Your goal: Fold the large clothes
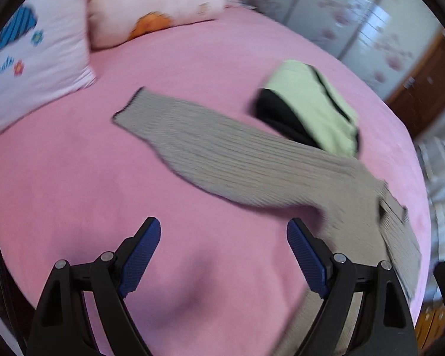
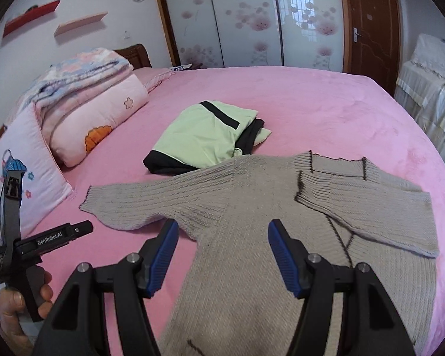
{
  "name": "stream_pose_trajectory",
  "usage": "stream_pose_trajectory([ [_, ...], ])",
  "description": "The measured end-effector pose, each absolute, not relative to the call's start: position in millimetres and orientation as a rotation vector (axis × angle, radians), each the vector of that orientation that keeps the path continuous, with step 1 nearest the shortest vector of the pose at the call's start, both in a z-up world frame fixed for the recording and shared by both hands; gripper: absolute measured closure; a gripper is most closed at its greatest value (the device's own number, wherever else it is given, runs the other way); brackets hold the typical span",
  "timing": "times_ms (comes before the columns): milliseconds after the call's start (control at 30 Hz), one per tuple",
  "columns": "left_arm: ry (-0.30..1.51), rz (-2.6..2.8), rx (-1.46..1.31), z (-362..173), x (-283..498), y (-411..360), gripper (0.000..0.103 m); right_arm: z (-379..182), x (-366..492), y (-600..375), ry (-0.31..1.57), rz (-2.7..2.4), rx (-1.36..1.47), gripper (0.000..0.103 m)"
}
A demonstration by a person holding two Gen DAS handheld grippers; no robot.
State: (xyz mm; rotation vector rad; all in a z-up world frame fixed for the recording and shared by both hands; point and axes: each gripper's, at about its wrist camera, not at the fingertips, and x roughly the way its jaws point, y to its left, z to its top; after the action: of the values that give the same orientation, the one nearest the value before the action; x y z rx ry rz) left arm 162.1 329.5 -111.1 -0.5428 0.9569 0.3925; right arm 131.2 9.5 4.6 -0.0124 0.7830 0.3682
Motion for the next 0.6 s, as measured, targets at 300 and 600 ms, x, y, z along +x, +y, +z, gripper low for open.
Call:
stream_pose_trajectory([
  [300,1.013,0.436,-0.807,-214,213,427,0.026,-50,165,60,0.863,0.386,-0.043,0.040],
  [600,0.882,0.458,-0.806,-228,239,435,0.024,-82,177,76,0.899,0.382,-0.091,0.040],
])
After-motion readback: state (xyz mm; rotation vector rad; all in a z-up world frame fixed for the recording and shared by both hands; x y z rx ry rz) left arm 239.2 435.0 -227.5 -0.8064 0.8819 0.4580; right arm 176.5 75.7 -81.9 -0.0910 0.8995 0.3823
